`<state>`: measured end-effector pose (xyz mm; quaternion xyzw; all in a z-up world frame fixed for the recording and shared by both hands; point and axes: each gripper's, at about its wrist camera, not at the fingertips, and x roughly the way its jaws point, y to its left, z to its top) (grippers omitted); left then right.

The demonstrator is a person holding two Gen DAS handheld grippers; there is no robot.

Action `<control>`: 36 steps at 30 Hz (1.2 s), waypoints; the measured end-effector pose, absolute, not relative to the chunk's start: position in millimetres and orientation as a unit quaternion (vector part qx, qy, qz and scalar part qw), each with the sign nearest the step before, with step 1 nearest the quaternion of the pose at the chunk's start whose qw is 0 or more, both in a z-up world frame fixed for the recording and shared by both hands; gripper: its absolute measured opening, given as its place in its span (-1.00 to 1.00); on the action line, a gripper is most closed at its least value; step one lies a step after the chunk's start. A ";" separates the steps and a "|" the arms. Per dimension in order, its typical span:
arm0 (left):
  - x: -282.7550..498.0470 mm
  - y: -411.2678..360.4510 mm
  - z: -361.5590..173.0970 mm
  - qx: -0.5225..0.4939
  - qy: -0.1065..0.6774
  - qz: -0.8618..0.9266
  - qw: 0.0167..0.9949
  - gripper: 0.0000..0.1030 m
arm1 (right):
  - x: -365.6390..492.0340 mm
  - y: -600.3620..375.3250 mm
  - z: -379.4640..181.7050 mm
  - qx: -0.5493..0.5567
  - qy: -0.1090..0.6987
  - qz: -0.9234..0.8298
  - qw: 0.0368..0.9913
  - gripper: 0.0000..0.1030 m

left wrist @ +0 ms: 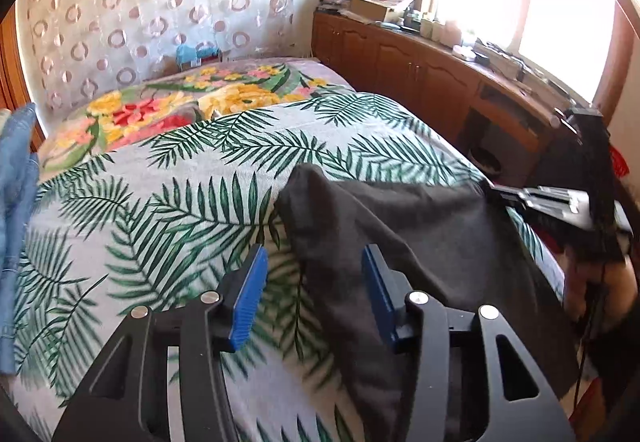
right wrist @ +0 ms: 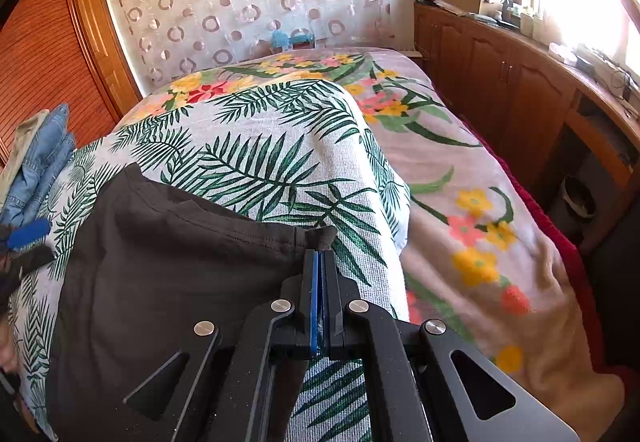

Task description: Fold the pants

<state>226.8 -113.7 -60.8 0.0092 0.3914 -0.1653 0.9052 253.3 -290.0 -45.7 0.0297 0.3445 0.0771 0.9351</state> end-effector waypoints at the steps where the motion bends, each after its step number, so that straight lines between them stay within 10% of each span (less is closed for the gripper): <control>1: 230.7 -114.4 -62.0 0.005 0.395 -0.168 0.903 -0.03 | 252.8 -289.5 -45.8 0.028 0.344 0.076 0.935 -0.98; 11: 263.7 -131.6 -68.7 0.002 0.418 -0.173 0.892 -0.13 | 252.8 -288.0 -46.7 0.026 0.344 0.075 0.936 -0.99; 21: 264.1 -125.0 -76.0 0.026 0.417 -0.153 0.895 -0.93 | 252.9 -285.7 -47.0 0.018 0.343 0.073 0.936 -0.98; 36: 251.8 -106.4 -57.0 0.026 0.388 -0.149 0.909 -0.95 | 253.7 -285.1 -46.4 0.007 0.342 0.070 0.937 -0.99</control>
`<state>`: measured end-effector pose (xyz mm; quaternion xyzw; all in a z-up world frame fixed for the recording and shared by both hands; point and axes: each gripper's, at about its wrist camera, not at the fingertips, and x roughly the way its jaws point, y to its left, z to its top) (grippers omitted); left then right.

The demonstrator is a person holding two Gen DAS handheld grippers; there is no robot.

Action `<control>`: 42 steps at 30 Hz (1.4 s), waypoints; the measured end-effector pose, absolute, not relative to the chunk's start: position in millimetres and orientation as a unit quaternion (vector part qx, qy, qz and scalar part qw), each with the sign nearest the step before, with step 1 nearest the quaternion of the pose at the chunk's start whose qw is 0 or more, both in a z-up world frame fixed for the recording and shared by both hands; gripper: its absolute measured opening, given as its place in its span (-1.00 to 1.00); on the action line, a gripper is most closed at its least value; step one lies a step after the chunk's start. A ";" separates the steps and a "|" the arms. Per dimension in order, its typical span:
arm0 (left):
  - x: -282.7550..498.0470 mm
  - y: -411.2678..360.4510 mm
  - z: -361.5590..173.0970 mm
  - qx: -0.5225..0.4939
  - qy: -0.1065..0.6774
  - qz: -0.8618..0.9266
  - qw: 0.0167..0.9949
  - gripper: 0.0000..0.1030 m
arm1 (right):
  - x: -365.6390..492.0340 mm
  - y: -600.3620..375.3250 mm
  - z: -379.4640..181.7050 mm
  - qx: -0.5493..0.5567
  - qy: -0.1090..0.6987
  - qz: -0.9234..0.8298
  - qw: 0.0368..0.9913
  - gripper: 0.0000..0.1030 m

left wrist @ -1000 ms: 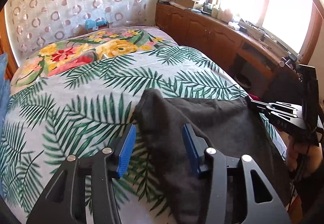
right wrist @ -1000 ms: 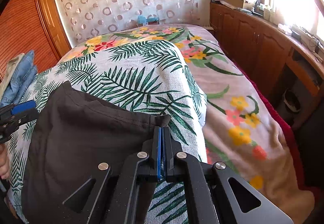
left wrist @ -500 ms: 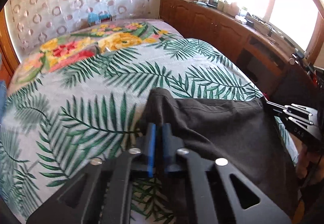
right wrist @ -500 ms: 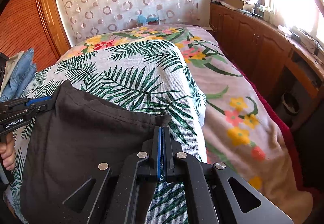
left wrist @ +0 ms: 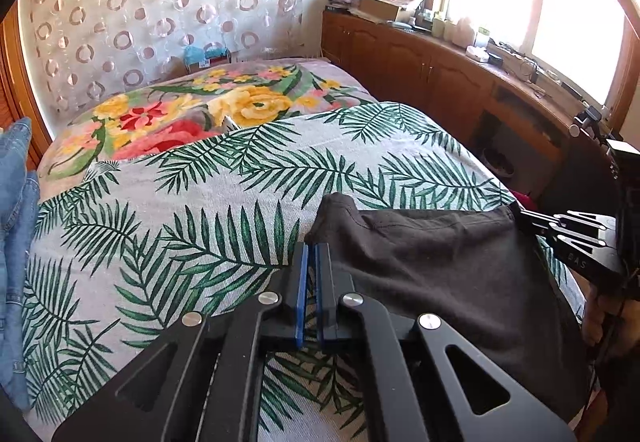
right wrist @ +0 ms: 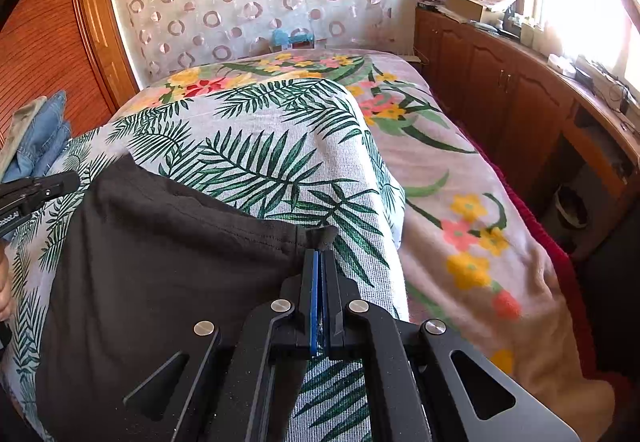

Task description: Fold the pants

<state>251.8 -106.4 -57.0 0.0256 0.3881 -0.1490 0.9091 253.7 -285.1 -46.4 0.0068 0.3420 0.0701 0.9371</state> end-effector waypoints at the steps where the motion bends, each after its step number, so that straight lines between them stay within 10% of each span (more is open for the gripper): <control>1: 248.8 -107.2 -56.0 0.027 0.388 -0.151 0.909 -0.95 | 253.8 -284.8 -46.2 0.005 0.342 0.070 0.937 -0.98; 8: 209.3 -113.0 -41.3 0.036 0.356 -0.166 0.919 -0.33 | 253.9 -284.2 -46.3 -0.002 0.341 0.068 0.938 -0.99; 14: 192.6 -112.5 -40.8 0.055 0.341 -0.168 0.923 0.63 | 253.2 -283.0 -46.0 -0.009 0.340 0.065 0.938 -0.99; 42: 116.5 -97.7 -72.9 0.035 0.370 -0.189 0.909 0.66 | 201.1 -297.8 -36.5 0.010 0.323 0.103 0.941 -0.71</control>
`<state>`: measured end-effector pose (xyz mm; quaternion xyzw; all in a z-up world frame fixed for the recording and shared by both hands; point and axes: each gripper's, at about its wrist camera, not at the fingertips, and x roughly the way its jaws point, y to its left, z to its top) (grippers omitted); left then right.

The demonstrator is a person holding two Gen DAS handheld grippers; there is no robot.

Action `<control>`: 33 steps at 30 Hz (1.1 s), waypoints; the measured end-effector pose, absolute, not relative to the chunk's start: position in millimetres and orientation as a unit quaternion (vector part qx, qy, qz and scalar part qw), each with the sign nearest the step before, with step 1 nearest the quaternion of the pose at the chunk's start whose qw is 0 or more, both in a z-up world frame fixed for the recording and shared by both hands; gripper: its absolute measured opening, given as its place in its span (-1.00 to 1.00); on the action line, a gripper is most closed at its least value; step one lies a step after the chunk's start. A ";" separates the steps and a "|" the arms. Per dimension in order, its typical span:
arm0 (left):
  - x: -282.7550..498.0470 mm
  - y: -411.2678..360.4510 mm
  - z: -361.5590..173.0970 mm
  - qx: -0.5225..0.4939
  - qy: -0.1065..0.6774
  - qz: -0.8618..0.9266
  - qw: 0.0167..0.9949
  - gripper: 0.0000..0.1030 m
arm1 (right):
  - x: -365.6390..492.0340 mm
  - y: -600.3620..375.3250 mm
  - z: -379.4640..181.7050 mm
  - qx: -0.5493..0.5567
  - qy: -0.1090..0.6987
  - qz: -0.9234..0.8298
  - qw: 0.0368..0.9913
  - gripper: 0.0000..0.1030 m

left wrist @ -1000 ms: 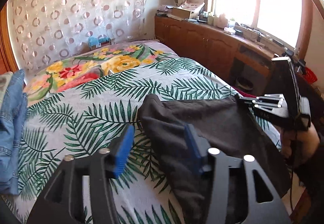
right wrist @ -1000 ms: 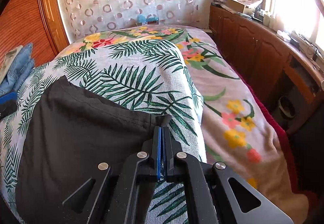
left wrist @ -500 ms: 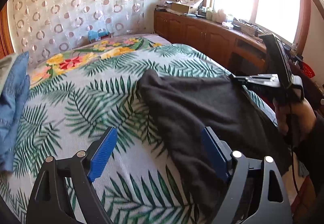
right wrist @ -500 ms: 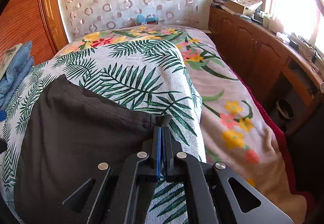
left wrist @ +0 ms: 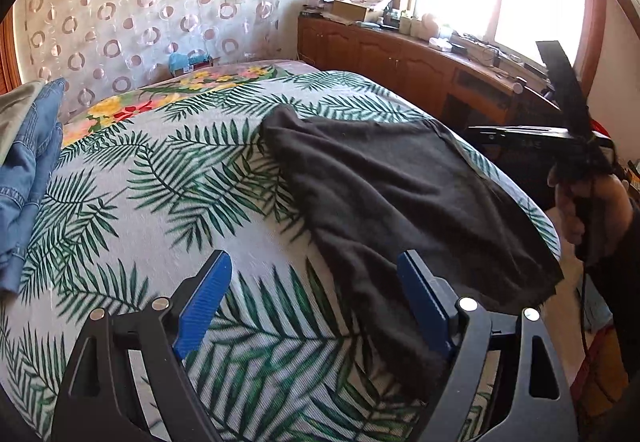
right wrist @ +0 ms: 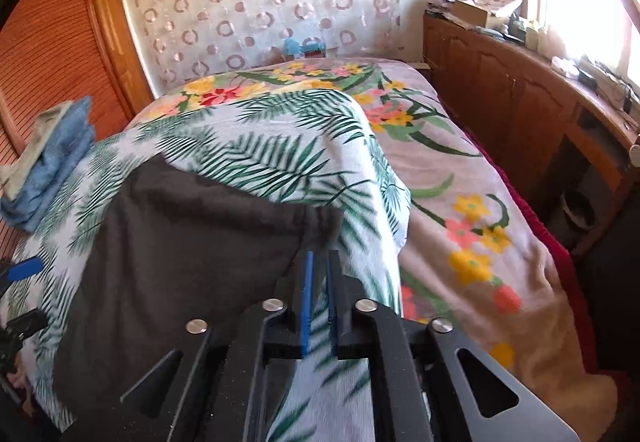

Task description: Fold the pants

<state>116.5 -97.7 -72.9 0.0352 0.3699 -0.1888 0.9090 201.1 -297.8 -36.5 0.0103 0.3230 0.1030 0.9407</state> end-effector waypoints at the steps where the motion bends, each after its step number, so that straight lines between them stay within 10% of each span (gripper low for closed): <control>1: 113.4 -98.7 -73.4 0.037 0.370 -0.191 0.908 0.66 | 190.8 -295.9 -36.4 0.007 0.322 0.107 0.941 -0.55; 17: 79.4 -112.3 -84.6 0.054 0.381 -0.217 0.897 0.65 | 85.1 -282.4 -63.9 0.010 0.326 0.133 0.936 -0.26; 24: 73.4 -110.9 -85.2 0.041 0.392 -0.234 0.889 -0.05 | 73.3 -275.6 -67.4 0.011 0.337 0.127 0.933 -0.26; 33: 63.9 -120.6 -93.3 0.036 0.410 -0.266 0.872 -0.15 | 69.6 -271.0 -76.1 -0.002 0.344 0.120 0.931 -0.26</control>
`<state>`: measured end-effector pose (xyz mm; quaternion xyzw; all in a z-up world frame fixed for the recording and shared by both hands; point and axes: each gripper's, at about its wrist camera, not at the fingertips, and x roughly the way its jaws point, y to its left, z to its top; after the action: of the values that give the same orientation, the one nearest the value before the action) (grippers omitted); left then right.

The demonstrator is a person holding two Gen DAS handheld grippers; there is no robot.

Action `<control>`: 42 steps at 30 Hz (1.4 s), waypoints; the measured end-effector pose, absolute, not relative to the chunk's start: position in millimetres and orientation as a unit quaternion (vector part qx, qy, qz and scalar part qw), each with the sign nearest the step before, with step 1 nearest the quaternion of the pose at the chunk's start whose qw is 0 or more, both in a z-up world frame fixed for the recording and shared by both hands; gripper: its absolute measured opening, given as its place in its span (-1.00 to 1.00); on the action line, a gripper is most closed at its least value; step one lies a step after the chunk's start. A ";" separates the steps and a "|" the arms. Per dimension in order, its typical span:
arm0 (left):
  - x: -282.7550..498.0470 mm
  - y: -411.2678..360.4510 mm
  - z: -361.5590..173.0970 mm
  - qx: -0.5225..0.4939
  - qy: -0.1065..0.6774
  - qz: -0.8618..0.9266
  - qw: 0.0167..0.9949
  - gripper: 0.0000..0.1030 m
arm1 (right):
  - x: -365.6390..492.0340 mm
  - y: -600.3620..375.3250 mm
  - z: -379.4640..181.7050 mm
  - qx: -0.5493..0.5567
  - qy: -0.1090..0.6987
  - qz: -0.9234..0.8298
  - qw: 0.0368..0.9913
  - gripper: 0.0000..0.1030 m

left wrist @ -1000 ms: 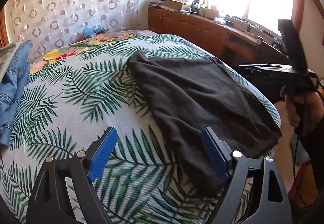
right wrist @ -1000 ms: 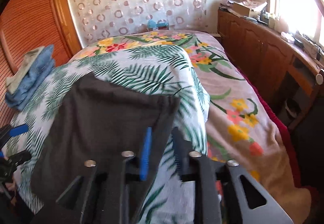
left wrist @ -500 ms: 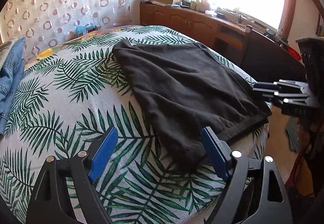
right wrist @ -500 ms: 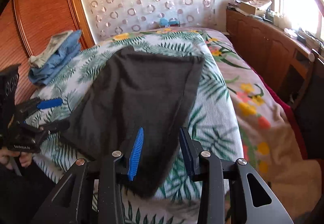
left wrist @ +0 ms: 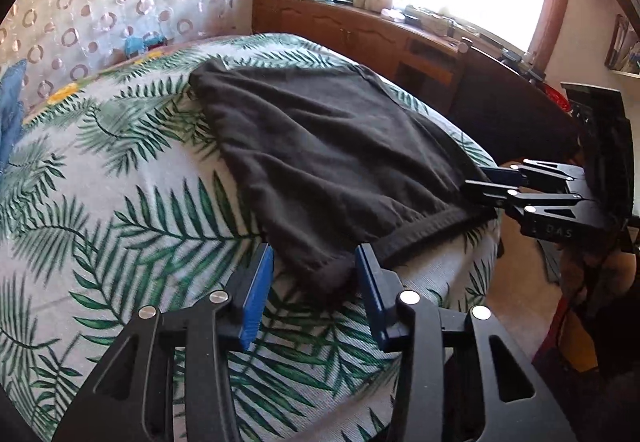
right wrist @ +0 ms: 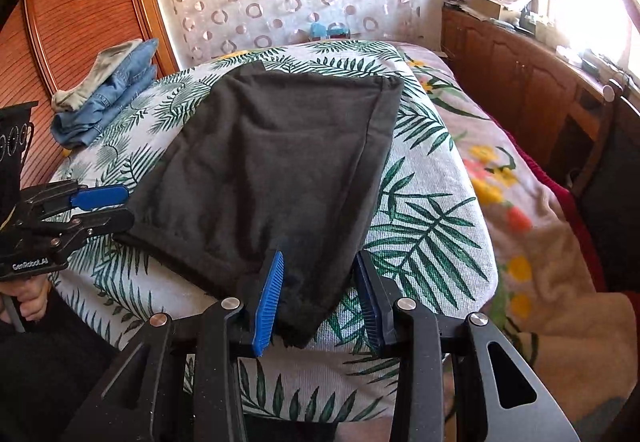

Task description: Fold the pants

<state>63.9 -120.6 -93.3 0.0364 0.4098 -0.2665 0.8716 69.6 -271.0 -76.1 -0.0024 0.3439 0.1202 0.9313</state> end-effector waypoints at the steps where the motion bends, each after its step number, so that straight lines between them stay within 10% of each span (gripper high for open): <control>1: 64.4 -121.0 -94.8 0.035 0.413 -0.268 0.870 -0.15 | 69.0 -269.6 -76.0 -0.008 0.343 0.117 0.932 -0.26; 11: 58.5 -124.4 -94.4 0.032 0.414 -0.280 0.865 -0.20 | 64.5 -262.9 -76.8 -0.017 0.344 0.114 0.932 -0.26; 17: 58.1 -123.1 -90.3 0.033 0.405 -0.278 0.870 -0.73 | 63.2 -267.3 -76.9 -0.013 0.344 0.117 0.931 -0.26; 40: 70.3 -111.2 -98.9 -0.001 0.422 -0.278 0.863 -0.63 | 62.3 -266.1 -78.7 -0.018 0.340 0.130 0.931 -0.27; 42: 68.8 -113.3 -98.4 0.007 0.420 -0.276 0.864 -0.63 | 61.6 -264.8 -79.6 -0.018 0.336 0.146 0.930 -0.50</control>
<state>68.8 -113.3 -98.4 0.0067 0.4203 -0.2765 0.8642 61.6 -264.8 -79.6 -0.0179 0.3365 0.1457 0.9302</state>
